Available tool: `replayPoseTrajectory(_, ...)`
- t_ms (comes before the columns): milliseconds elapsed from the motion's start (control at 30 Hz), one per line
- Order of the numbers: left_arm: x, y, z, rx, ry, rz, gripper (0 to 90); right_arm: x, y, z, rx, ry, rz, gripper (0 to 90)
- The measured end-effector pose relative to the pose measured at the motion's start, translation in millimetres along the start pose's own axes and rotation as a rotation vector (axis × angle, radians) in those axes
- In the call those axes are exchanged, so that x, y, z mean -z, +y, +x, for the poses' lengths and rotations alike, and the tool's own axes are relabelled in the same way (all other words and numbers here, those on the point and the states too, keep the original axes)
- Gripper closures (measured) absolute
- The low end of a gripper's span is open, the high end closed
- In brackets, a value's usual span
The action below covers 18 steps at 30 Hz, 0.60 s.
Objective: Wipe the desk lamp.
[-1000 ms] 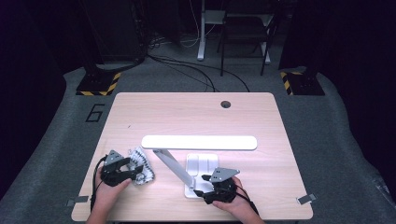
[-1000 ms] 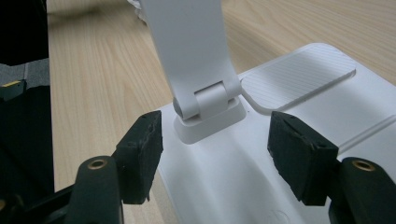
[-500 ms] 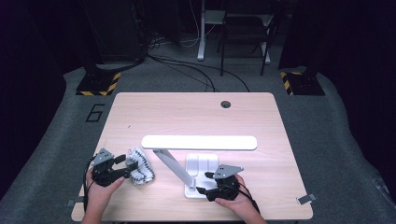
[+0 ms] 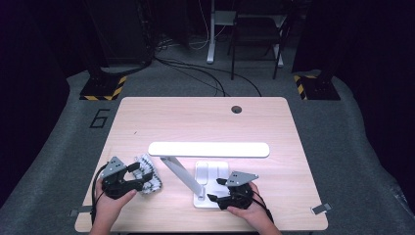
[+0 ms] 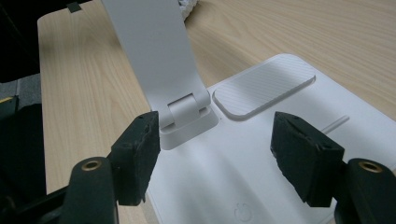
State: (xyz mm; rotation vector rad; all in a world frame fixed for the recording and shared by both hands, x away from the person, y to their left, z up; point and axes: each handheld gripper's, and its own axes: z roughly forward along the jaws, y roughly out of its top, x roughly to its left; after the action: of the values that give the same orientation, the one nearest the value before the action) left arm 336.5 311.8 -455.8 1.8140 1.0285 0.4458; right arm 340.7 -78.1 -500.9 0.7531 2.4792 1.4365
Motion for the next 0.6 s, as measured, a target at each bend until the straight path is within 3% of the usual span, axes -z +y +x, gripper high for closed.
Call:
replayPoseTrajectory(233, -5.5, -0.1, -6.6, -0.016, -0.011, 0.004, 30.9, 4.7, -1.3, -4.8, -0.009, -0.017, -0.002, 32.7)
replayPoseTrajectory(400, -13.1, -4.6, -11.7, -0.050, -0.023, 0.024, 31.3, 20.5, -3.8, -14.2, -0.016, -0.064, -0.019, 32.8)
replayPoseTrajectory(467, -16.4, -6.6, -15.2, -0.071, -0.031, 0.034, 31.5, 34.8, -7.0, -22.3, -0.063, -0.107, -0.051, 32.8)
replayPoseTrajectory(600, -21.2, -10.3, -18.9, -0.079, -0.043, 0.057, 31.5, 51.3, -14.3, -32.8, -0.102, -0.154, -0.077, 32.9)
